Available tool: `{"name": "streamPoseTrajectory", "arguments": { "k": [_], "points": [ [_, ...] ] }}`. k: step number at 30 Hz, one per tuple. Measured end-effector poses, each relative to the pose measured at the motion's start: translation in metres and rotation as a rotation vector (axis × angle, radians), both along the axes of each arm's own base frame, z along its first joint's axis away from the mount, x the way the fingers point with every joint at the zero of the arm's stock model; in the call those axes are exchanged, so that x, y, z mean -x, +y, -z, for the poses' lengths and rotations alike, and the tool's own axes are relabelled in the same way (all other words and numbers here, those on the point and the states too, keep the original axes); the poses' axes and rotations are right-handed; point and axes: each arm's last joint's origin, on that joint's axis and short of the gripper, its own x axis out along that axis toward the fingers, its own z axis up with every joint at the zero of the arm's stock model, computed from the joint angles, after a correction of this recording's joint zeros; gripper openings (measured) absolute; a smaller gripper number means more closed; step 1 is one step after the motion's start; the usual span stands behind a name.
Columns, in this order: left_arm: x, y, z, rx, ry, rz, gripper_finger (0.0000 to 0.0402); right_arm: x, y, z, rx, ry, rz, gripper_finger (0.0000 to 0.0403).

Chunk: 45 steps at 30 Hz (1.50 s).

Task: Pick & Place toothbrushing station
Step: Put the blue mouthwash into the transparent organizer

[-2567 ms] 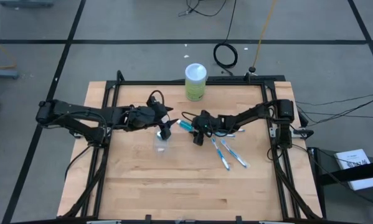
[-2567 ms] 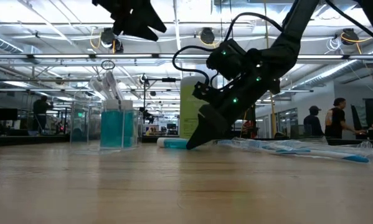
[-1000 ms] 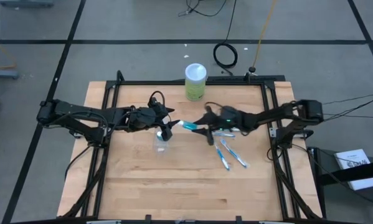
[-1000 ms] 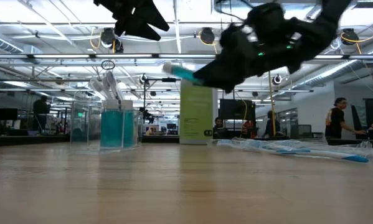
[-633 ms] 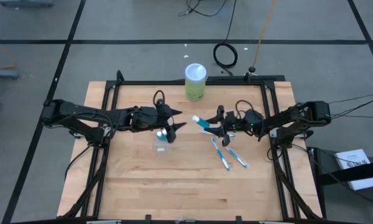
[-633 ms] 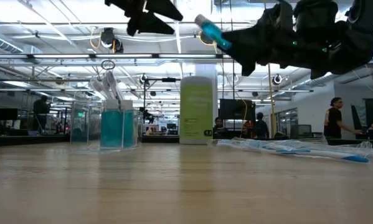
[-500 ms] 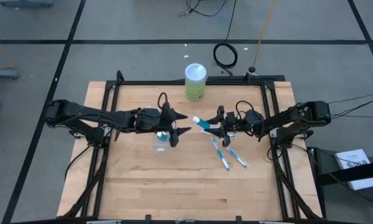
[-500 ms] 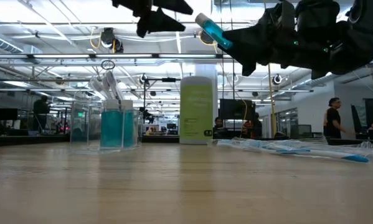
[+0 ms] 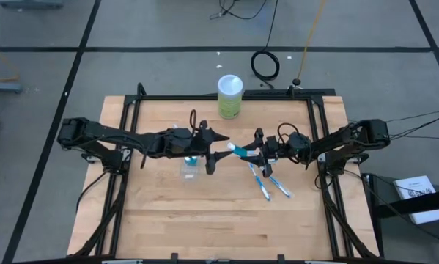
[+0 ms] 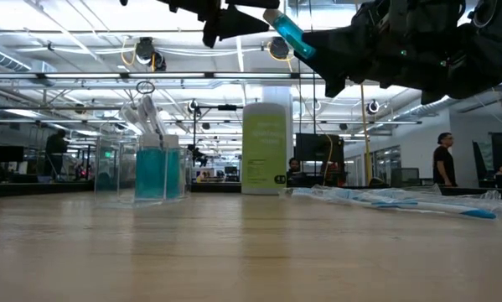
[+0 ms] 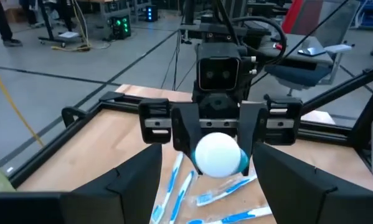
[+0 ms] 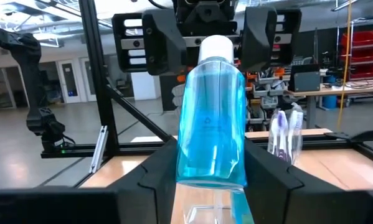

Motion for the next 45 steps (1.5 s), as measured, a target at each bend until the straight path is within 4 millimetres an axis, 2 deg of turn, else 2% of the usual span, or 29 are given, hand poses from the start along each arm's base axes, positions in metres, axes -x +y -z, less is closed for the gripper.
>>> {"name": "streamPoseTrajectory", "arguments": {
  "k": [17, 27, 39, 45],
  "points": [
    [-0.001, 0.005, 0.0, 0.012, 0.0, 0.078, 0.0255, 0.0, 0.0, 0.0, -0.001, -0.001, 0.001, 0.0143],
    [-0.016, 0.01, 0.015, 0.019, -0.017, 0.105, 0.0255, -0.001, 0.0, 0.001, -0.003, 0.015, 0.001, 0.0143],
    [-0.007, 0.01, 0.003, -0.009, -0.029, 0.109, 0.0255, -0.001, 0.0, 0.001, -0.003, 0.014, -0.002, 0.0143],
    [-0.005, 0.01, 0.004, -0.006, 0.001, 0.109, 0.0255, -0.001, 0.0, 0.001, -0.003, 0.014, -0.002, 0.0142]
  ]
}}
